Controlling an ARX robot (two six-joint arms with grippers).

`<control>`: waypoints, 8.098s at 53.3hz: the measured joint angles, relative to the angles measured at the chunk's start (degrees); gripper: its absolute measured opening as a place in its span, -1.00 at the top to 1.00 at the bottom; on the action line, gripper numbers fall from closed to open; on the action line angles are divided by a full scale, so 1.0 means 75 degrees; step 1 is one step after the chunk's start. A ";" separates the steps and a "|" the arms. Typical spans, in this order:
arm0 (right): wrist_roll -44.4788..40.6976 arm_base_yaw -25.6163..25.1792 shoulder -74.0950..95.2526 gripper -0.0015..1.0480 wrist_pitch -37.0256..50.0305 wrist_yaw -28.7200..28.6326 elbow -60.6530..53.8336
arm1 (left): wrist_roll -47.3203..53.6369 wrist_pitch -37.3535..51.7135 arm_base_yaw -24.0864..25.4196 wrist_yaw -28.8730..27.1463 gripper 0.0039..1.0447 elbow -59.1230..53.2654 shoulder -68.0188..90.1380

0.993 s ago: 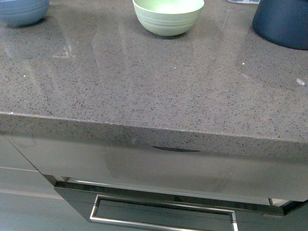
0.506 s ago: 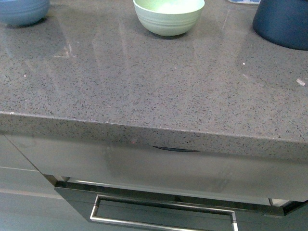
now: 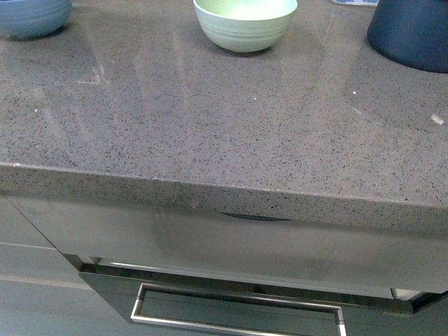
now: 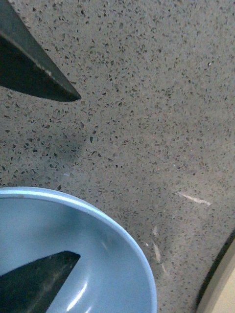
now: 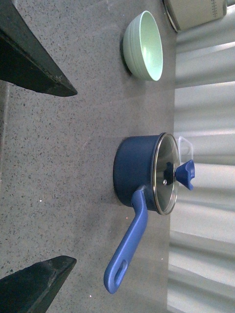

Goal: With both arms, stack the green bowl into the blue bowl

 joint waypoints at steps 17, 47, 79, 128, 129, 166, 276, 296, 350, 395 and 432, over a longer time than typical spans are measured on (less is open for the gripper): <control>-0.0003 0.0000 0.0000 -0.81 0.0000 0.0000 0.0000 | 0.0111 0.0038 -0.0122 0.0006 0.09 0.0023 0.0108; 0.0000 0.0000 0.0000 -0.81 0.0000 0.0000 0.0000 | 0.0242 -0.0125 -0.0356 -0.0082 0.93 -0.0117 -0.0259; 0.0000 0.0000 0.0000 -0.81 0.0000 0.0000 0.0000 | 0.0216 -0.0067 -0.1673 0.0067 0.93 -0.0793 -0.1498; 0.0000 0.0000 0.0000 -0.81 0.0000 0.0000 0.0000 | -0.0154 0.0265 -0.2430 -0.0332 0.93 -0.0737 -0.0574; -0.0003 0.0000 0.0000 -0.81 0.0000 0.0000 0.0000 | -0.0154 0.0265 -0.2436 -0.0332 0.93 -0.0723 -0.0568; 0.0000 0.0000 0.0000 -0.81 0.0000 0.0000 0.0000 | 0.0335 0.1378 -0.2518 -0.0612 -0.15 -0.1081 -0.0828; 0.0000 0.0000 0.0000 -0.81 0.0000 0.0000 0.0000 | 0.1865 0.5680 -0.1556 0.1035 0.94 -1.2875 -1.2260; 0.0000 0.0000 0.0000 -0.81 0.0000 0.0000 0.0000 | 0.1868 0.4316 -0.1556 0.1035 0.94 -1.2878 -1.3715; 0.0000 0.0000 0.0000 -0.81 0.0000 0.0003 0.0000 | 0.1865 0.1475 -0.1556 0.1032 0.94 -1.2878 -1.6506; 0.0912 0.0472 0.8113 -0.81 -0.0335 -0.0283 0.4969 | 0.1865 0.1475 -0.1556 0.1035 -0.87 -1.2878 -1.6515; 0.1122 0.1871 1.2695 -0.81 -0.0527 -0.0099 0.9209 | 0.1865 0.1475 -0.1556 0.1035 -0.87 -1.2878 -1.6515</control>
